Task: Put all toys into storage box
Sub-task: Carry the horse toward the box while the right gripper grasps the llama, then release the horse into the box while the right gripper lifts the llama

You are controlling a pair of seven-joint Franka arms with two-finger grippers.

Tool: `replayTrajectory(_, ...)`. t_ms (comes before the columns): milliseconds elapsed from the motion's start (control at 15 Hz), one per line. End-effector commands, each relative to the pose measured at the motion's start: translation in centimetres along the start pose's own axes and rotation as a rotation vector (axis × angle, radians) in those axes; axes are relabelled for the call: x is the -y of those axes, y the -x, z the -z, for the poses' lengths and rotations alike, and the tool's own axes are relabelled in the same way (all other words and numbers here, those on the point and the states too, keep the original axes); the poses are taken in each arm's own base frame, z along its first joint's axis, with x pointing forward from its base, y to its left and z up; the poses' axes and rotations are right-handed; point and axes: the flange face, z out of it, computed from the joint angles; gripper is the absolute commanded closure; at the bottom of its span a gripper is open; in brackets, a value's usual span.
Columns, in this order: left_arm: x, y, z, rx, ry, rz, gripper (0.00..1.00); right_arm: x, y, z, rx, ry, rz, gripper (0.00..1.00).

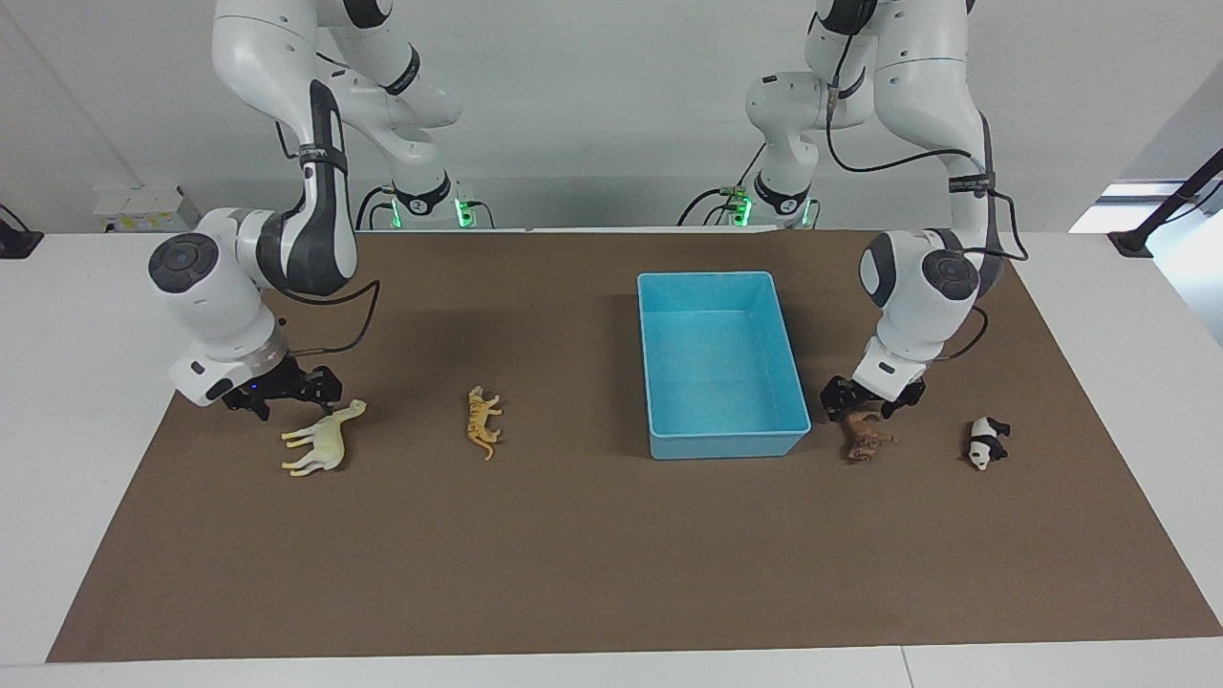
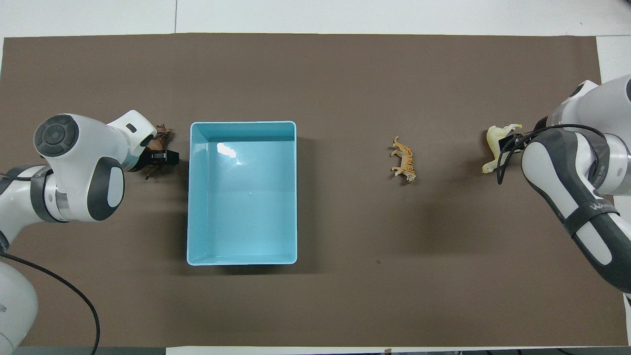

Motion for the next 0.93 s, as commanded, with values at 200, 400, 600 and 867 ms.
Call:
replayTrajectory(200, 0.9, -3.6, 4.5, 0.04, -0.005, 0.028, 1.0, 0.0, 0.2, -0.6, -0.024, 0.002, 0.023, 0.0)
replayTrajectory(400, 1.0, -5.9, 11.0, 0.091, -0.003, 0.063, 1.0, 0.3, 0.9, -2.4, -0.061, 0.009, 0.041, 0.01)
replayTrajectory(600, -3.6, -5.3, 16.6, 0.15, 0.007, 0.155, 1.0, 0.3, 1.0, -2.5, -0.058, 0.008, 0.042, 0.2)
replayTrajectory(867, -18.5, 0.2, 17.6, 0.176, -0.027, 0.258, 1.0, 0.2, 1.0, -2.5, -0.052, 0.007, 0.042, 1.0)
